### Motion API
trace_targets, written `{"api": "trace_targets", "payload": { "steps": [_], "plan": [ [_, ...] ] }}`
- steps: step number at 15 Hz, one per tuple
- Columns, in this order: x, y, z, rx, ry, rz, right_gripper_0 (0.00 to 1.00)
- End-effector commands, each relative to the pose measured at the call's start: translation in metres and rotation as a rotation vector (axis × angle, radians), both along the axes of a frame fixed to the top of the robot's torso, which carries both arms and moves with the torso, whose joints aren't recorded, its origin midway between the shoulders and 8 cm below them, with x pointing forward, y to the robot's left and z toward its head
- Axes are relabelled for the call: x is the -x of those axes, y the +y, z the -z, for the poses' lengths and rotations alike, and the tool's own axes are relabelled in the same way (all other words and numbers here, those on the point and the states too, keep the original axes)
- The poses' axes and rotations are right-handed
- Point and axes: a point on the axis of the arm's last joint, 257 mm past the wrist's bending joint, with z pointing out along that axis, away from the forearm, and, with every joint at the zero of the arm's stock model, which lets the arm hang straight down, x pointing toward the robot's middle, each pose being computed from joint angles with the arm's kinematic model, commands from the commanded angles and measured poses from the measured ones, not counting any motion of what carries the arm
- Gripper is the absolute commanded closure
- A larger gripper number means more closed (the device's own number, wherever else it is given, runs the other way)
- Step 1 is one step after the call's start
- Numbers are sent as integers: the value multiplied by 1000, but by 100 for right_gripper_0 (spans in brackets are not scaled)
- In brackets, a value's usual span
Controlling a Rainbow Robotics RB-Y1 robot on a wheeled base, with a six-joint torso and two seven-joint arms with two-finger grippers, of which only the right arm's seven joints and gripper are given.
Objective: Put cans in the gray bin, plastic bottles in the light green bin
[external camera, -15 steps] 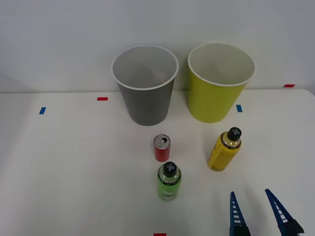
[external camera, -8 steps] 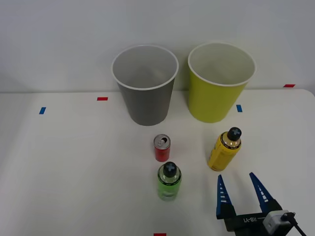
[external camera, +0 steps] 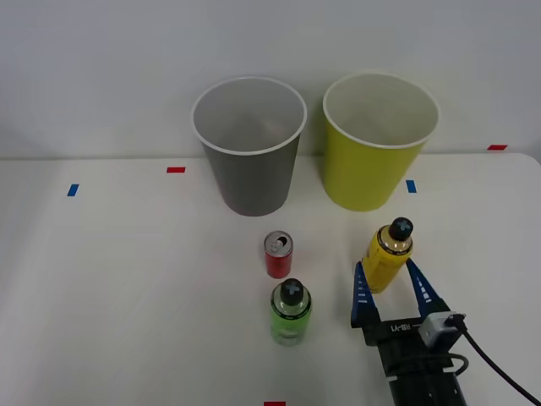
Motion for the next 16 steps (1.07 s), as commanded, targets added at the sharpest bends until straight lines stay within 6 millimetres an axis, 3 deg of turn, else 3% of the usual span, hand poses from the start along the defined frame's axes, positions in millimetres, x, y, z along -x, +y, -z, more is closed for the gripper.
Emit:
{"api": "trace_targets", "payload": {
  "steps": [1, 10, 14, 16],
  "plan": [
    [-12, -6, -1, 14, 5, 19, 18],
    [-40, -1, -10, 32, 13, 19, 18],
    [-48, 0, -11, 19, 26, 26, 0],
    [-50, 1, -11, 22, 28, 26, 0]
  ]
}}
